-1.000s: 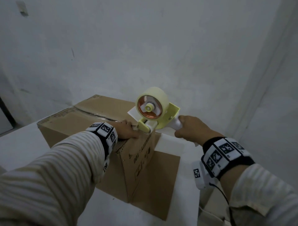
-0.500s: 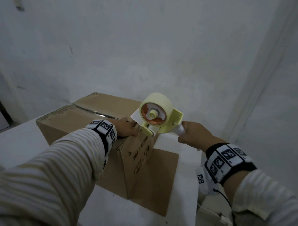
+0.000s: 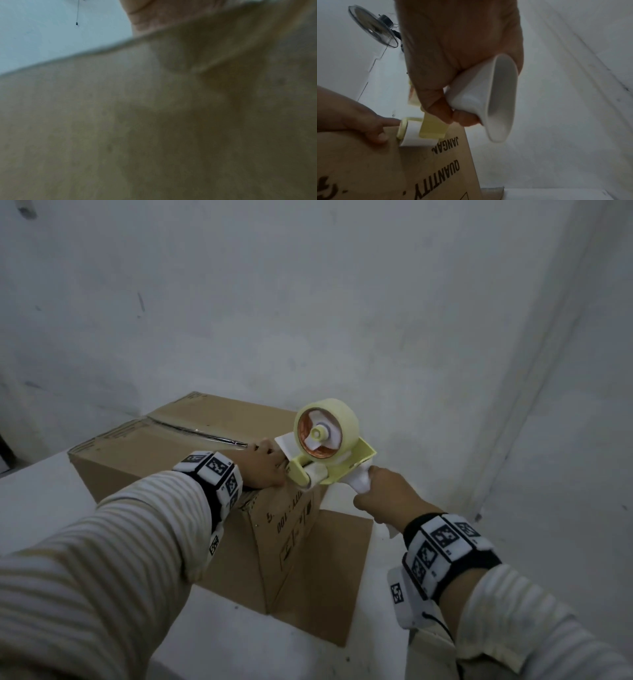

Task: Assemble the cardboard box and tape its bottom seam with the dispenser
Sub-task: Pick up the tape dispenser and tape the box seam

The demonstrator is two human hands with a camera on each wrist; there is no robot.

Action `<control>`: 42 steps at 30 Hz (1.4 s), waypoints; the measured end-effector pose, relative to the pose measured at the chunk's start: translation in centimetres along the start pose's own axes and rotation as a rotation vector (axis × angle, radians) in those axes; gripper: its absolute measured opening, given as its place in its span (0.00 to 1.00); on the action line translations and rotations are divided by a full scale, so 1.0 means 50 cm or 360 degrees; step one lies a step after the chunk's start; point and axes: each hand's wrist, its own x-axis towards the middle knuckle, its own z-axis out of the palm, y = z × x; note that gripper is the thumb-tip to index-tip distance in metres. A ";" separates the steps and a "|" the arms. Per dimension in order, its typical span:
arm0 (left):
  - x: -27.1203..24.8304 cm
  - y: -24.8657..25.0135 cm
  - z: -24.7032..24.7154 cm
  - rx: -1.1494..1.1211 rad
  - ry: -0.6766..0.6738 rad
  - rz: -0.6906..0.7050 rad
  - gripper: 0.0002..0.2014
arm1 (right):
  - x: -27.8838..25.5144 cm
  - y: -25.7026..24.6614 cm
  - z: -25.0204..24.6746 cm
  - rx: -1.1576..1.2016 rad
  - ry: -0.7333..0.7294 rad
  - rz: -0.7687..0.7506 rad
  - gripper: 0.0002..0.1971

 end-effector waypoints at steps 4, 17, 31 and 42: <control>-0.026 0.011 -0.008 -0.0040 0.0059 0.0024 0.35 | 0.002 0.000 0.003 0.0156 -0.0012 0.0091 0.06; -0.048 0.032 -0.026 0.0151 -0.0036 0.0118 0.23 | 0.022 0.014 -0.009 -0.0112 0.0135 0.0279 0.06; -0.018 -0.015 -0.180 -0.1680 0.0170 -0.0150 0.26 | 0.057 -0.153 -0.109 0.0307 0.0430 0.0118 0.07; 0.121 -0.150 -0.270 -0.2999 -0.0113 0.0245 0.20 | 0.167 -0.335 -0.093 0.0282 0.0579 0.0157 0.10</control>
